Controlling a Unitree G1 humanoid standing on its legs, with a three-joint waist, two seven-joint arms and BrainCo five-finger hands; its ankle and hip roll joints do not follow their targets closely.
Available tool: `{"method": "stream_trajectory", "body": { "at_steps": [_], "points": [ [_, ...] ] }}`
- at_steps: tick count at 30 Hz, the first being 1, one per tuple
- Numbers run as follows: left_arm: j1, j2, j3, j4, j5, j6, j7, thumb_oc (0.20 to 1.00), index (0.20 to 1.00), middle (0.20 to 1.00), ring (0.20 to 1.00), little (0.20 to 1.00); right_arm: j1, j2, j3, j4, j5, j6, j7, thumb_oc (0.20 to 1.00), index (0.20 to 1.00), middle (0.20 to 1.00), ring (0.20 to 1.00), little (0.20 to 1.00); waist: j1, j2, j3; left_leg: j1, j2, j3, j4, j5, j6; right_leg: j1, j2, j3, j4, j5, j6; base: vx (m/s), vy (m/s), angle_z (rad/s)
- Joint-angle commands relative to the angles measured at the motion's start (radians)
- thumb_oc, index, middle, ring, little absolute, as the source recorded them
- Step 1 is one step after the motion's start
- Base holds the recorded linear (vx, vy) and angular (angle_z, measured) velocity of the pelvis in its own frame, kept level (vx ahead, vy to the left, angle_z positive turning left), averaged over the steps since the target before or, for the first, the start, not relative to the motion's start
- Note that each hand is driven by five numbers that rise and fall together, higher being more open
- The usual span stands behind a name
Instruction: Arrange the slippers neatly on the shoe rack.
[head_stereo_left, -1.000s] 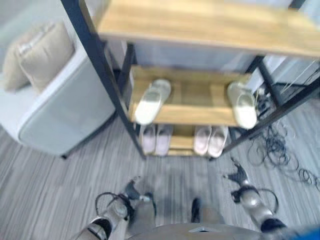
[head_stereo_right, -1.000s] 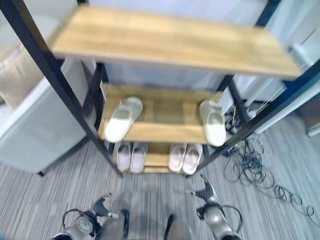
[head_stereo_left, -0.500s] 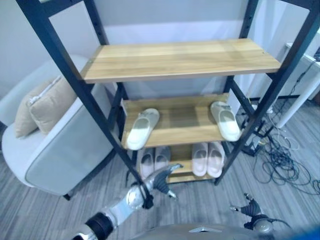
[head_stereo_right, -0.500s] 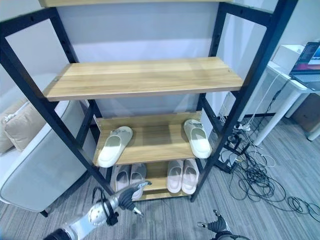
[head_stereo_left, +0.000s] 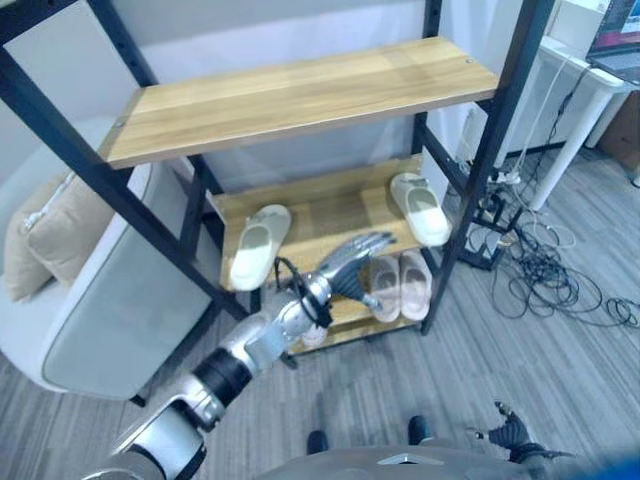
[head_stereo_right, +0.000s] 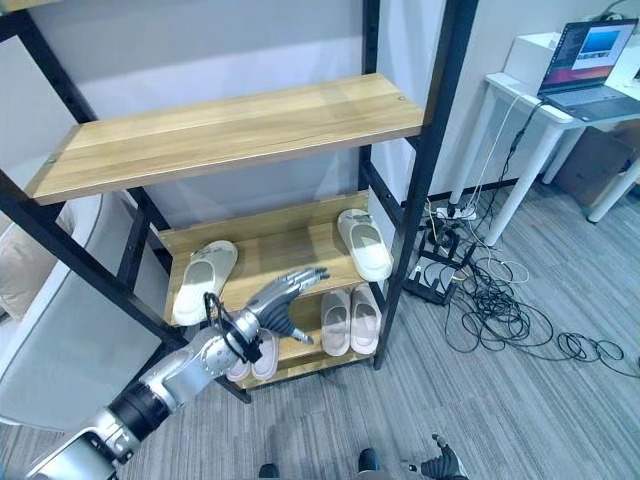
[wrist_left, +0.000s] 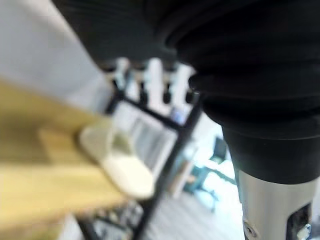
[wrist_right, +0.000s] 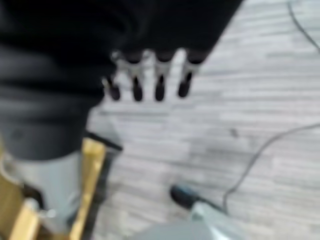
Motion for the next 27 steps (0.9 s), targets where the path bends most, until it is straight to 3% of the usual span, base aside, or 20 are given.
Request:
{"method": "stream_trajectory", "body": {
  "at_steps": [1,6,12,19,27],
  "points": [
    [-0.144,-0.019,0.019,0.129,0.068,0.055,0.115,1.0,1.0,1.0,1.0,1.0,-0.044,-0.054,0.006,-0.05,-0.02,-0.021,-0.012,1.0,1.0,1.0,1.0,1.0,0.006,0.01,0.07,-0.007,-0.032,-0.014,0.014,-0.051,0.009,-0.003,-0.034,0.015,0.075,-0.104,0.042,0.03,-0.024,-0.11],
    [-0.229,0.002,0.041,0.233,0.082,0.101,0.164,1.0,1.0,1.0,1.0,1.0,-0.046,-0.066,0.008,-0.041,-0.022,-0.021,-0.012,1.0,1.0,1.0,1.0,1.0,-0.003,0.022,0.073,-0.011,-0.029,-0.002,0.014,-0.049,0.007,-0.013,-0.031,0.022,0.075,-0.101,0.043,0.03,-0.027,-0.11],
    [-0.307,0.1,0.087,0.268,0.083,0.144,0.203,1.0,1.0,1.0,1.0,1.0,-0.041,-0.08,-0.001,-0.051,-0.022,-0.026,-0.015,1.0,1.0,1.0,1.0,1.0,-0.004,0.028,0.088,-0.032,-0.023,0.007,0.014,-0.038,0.003,-0.042,-0.026,0.026,0.078,-0.098,0.044,-0.01,-0.022,-0.08],
    [-0.301,0.22,0.156,0.302,0.077,0.17,0.233,1.0,1.0,1.0,1.0,1.0,-0.042,-0.068,-0.002,-0.018,-0.015,-0.03,-0.012,1.0,1.0,1.0,1.0,1.0,0.007,0.029,0.094,-0.062,-0.016,0.005,0.014,-0.025,-0.001,-0.07,-0.019,0.025,0.077,-0.095,0.04,-0.01,-0.016,-0.03],
    [-0.342,0.271,0.147,0.348,0.069,0.182,0.24,1.0,1.0,1.0,1.0,1.0,-0.087,-0.063,0.021,-0.006,-0.012,-0.032,-0.016,1.0,1.0,1.0,1.0,1.0,0.018,0.028,0.108,-0.101,-0.016,-0.001,0.014,-0.014,0.0,-0.116,-0.016,0.026,0.094,-0.091,0.04,-0.02,-0.008,-0.02]
  ]
}}
